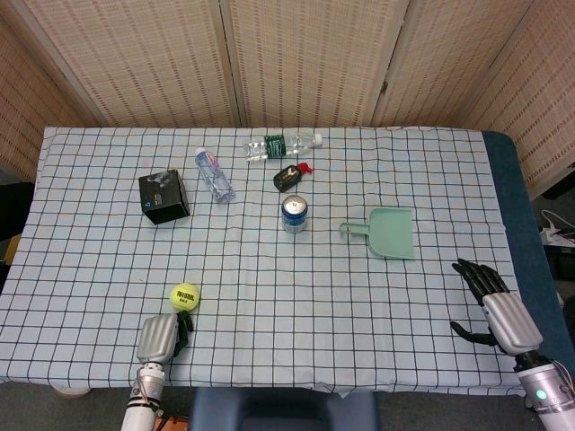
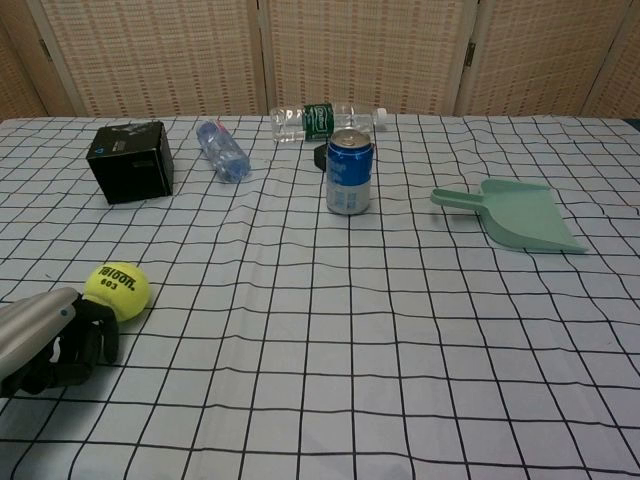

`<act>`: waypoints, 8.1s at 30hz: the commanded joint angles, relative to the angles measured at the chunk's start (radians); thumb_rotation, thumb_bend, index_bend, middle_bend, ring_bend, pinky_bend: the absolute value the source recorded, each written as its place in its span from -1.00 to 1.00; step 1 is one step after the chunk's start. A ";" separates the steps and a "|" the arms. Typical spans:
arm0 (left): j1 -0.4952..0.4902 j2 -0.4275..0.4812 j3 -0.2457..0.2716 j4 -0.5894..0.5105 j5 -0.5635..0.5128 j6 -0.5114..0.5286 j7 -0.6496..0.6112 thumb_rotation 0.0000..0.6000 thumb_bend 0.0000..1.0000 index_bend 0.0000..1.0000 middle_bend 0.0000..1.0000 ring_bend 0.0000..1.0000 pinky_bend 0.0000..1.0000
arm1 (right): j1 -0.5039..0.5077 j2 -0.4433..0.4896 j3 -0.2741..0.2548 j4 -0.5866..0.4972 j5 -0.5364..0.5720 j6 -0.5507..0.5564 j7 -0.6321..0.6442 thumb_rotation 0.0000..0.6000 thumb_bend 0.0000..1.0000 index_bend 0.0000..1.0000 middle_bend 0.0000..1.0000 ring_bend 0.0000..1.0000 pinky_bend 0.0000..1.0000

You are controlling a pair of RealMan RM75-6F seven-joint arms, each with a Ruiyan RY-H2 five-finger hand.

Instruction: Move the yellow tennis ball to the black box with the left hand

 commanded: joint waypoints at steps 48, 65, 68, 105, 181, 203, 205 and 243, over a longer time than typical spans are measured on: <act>-0.240 -0.002 -0.135 0.157 -0.163 -0.195 -0.017 1.00 0.66 0.15 0.31 0.32 0.74 | -0.011 -0.010 0.012 0.015 -0.013 0.048 0.019 1.00 -0.68 -1.00 -1.00 -1.00 -1.00; -0.346 0.009 -0.138 0.301 -0.154 -0.258 0.018 1.00 0.66 0.15 0.31 0.32 0.74 | -0.009 -0.012 0.013 0.018 -0.007 0.040 0.016 1.00 -0.68 -1.00 -1.00 -1.00 -1.00; -0.361 0.007 -0.142 0.313 -0.153 -0.261 0.024 1.00 0.66 0.15 0.31 0.32 0.74 | -0.008 -0.014 0.014 0.020 -0.004 0.037 0.014 1.00 -0.68 -1.00 -1.00 -1.00 -1.00; -0.498 -0.053 -0.217 0.424 -0.262 -0.295 0.041 1.00 0.66 0.16 0.31 0.32 0.74 | -0.003 -0.014 0.016 0.022 0.009 0.019 0.017 1.00 -0.68 -1.00 -1.00 -1.00 -1.00; -0.661 -0.176 -0.360 0.748 -0.380 -0.348 -0.011 1.00 0.52 -0.52 -0.34 -0.27 -0.02 | 0.007 -0.011 0.023 0.026 0.039 -0.019 0.032 1.00 -0.68 -1.00 -1.00 -1.00 -1.00; -0.692 -0.189 -0.415 0.803 -0.421 -0.397 -0.110 1.00 0.31 -0.50 -0.37 -0.37 -0.28 | 0.008 -0.012 0.023 0.026 0.042 -0.025 0.034 1.00 -0.68 -1.00 -1.00 -1.00 -1.00; -0.695 -0.192 -0.416 0.817 -0.427 -0.405 -0.109 1.00 0.29 -0.50 -0.38 -0.38 -0.29 | 0.009 -0.012 0.023 0.026 0.043 -0.026 0.035 1.00 -0.68 -1.00 -1.00 -1.00 -1.00; -0.653 -0.135 -0.333 0.866 -0.284 -0.459 -0.276 1.00 0.20 -0.69 -0.71 -0.79 -0.47 | 0.015 -0.015 0.021 0.027 0.046 -0.043 0.032 1.00 -0.68 -1.00 -1.00 -1.00 -1.00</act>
